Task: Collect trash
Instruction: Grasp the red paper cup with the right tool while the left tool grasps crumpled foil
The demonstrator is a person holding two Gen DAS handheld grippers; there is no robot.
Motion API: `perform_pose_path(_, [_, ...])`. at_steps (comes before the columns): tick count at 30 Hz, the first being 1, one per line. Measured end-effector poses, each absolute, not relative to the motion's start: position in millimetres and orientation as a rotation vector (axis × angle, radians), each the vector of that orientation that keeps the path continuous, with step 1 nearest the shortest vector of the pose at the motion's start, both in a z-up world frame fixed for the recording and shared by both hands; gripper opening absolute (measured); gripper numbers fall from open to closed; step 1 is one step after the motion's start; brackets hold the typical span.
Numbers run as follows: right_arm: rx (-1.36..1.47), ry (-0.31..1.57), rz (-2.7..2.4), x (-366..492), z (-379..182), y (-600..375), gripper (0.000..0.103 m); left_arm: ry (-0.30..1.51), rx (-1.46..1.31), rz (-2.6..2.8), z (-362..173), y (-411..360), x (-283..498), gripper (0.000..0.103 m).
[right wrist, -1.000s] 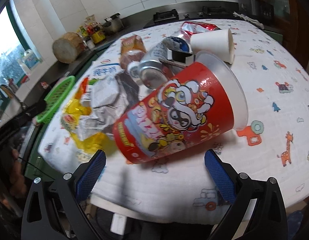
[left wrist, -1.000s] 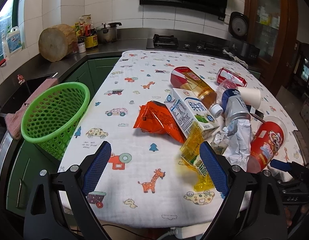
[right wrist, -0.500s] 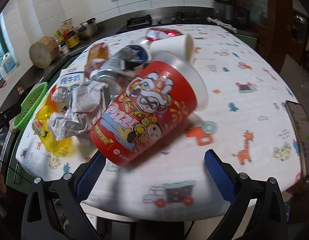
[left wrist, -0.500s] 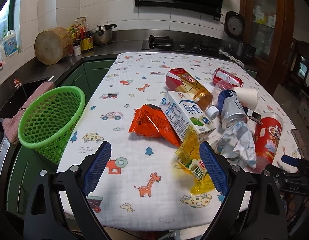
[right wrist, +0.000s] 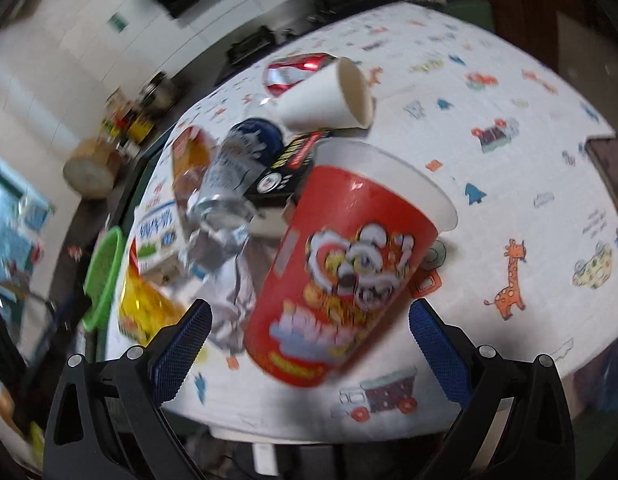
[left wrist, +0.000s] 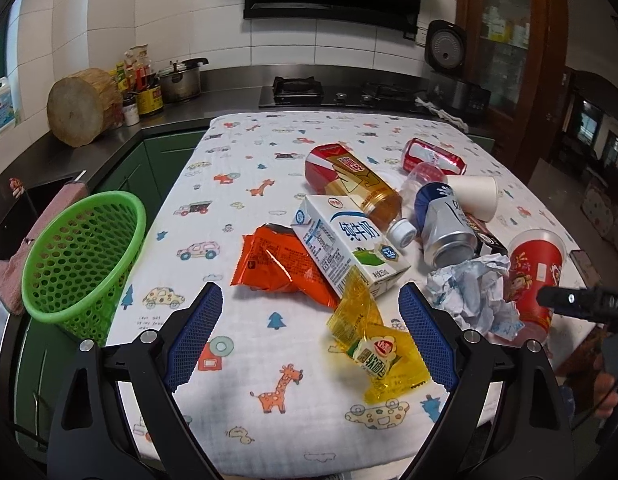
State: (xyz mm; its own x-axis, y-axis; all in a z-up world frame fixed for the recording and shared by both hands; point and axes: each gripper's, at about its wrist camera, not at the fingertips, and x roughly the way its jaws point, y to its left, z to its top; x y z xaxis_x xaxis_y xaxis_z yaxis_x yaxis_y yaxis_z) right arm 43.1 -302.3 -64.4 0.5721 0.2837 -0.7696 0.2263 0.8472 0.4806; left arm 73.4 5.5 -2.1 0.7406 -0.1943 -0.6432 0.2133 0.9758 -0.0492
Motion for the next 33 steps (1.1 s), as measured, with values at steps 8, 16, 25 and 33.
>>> perform_pose_path(8, [0.794, 1.035, 0.013, 64.5, -87.7, -323.9, 0.077, 0.711, 0.057, -0.271, -5.8, -3.4, 81.9, 0.089])
perform_pose_path(16, [0.789, 1.001, 0.074, 65.3, -88.1, -329.5, 0.072, 0.747, 0.063, -0.359, -8.5, -24.5, 82.5, 0.088])
perform_pose_path(25, [0.748, 0.944, 0.143, 45.8, -78.2, -342.9, 0.072, 0.794, 0.078, -0.524, -12.0, -72.6, 74.1, 0.088])
perform_pose_path(33, [0.681, 0.908, 0.18, 36.2, -66.4, -351.9, 0.072, 0.866, 0.072, -0.603, -26.3, -108.8, 84.8, 0.073])
